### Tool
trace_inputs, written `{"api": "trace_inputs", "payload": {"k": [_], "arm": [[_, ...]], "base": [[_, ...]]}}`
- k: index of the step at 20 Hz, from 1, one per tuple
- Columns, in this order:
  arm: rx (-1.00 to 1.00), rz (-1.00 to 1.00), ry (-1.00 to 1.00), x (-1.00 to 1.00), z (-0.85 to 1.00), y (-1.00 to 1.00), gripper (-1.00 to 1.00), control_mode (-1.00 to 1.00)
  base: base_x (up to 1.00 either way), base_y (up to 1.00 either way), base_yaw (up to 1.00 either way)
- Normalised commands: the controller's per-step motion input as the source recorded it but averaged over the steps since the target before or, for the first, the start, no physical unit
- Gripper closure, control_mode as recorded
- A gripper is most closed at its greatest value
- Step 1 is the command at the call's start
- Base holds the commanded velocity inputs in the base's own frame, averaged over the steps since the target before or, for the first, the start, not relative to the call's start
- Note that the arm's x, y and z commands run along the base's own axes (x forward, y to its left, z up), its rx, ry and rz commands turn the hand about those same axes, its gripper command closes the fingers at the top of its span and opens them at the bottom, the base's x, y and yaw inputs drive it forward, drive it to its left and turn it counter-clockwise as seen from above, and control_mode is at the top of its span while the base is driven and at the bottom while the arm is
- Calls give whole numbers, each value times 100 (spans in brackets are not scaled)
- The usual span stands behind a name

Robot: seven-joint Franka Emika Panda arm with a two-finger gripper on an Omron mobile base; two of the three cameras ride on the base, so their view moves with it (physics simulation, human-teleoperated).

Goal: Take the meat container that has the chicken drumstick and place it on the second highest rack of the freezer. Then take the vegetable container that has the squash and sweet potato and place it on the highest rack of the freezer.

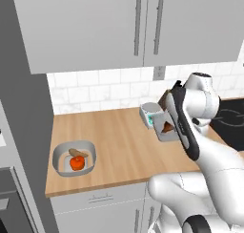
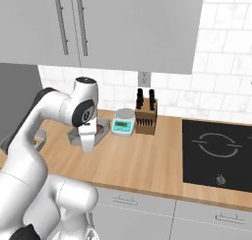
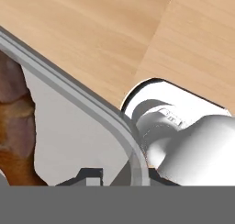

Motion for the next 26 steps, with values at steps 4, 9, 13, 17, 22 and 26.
{"api": "trace_inputs", "payload": {"k": [4,9,13,17,22,26], "arm": [[0,0,-23,-34,61,-26,100,-100],[0,1,-18,-40,63,-4,100,-100],[0,0,-8,-32,53,10,100,-100],[0,0,-6,-16,38,36,100,-100],[0,0,-4,-1,13,42,100,-100],[0,1,-1,0,16,-2,100,-100]], "base": [[0,0,0],[0,0,0],[0,0,0],[0,0,0],[0,0,0],[0,0,0]]}}
